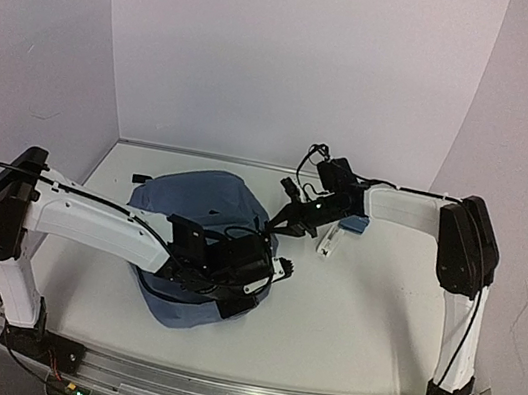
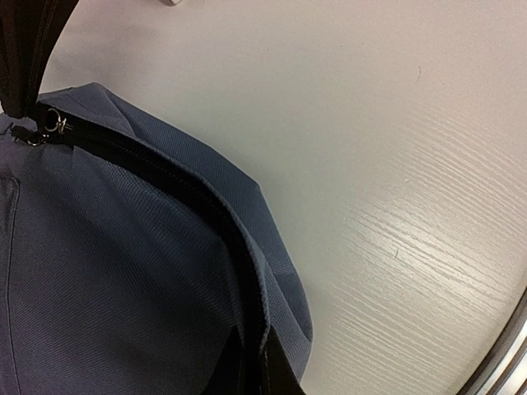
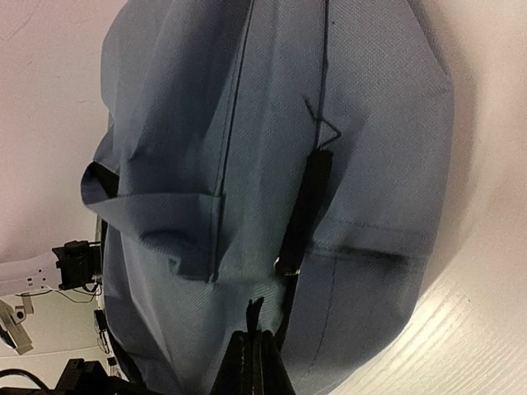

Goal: Pack the student bag
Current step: Zip the student bag at the center of the board.

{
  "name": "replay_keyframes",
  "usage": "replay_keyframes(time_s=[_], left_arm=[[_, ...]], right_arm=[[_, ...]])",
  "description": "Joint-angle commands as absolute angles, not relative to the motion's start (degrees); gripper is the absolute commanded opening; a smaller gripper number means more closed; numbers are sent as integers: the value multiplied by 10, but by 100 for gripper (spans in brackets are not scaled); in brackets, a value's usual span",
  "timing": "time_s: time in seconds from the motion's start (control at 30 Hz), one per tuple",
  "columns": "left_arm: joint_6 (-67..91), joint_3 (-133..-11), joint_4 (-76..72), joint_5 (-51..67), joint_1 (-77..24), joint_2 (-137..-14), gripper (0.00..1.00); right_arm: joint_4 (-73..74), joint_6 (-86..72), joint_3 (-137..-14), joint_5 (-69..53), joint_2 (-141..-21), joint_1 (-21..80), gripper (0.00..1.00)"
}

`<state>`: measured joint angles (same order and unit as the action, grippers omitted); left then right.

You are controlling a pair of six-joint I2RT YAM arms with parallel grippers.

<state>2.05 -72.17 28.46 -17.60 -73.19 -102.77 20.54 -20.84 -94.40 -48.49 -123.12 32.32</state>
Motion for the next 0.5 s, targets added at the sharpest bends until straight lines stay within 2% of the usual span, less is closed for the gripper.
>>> replay_keyframes(time_s=[0.0,0.3,0.47], left_arm=[[6,-703,292,-85,-765,-990,0],[1,-675,277,-38,-781,-953,0],[12,-641,247,-53,-788,-908,0]], right_arm=[[165,-200,-1007,-453,-1263,313,0],[165,-205,-1070,-425,-1318,302,0],[163,-234,-1034,-470,-1274,299,0]])
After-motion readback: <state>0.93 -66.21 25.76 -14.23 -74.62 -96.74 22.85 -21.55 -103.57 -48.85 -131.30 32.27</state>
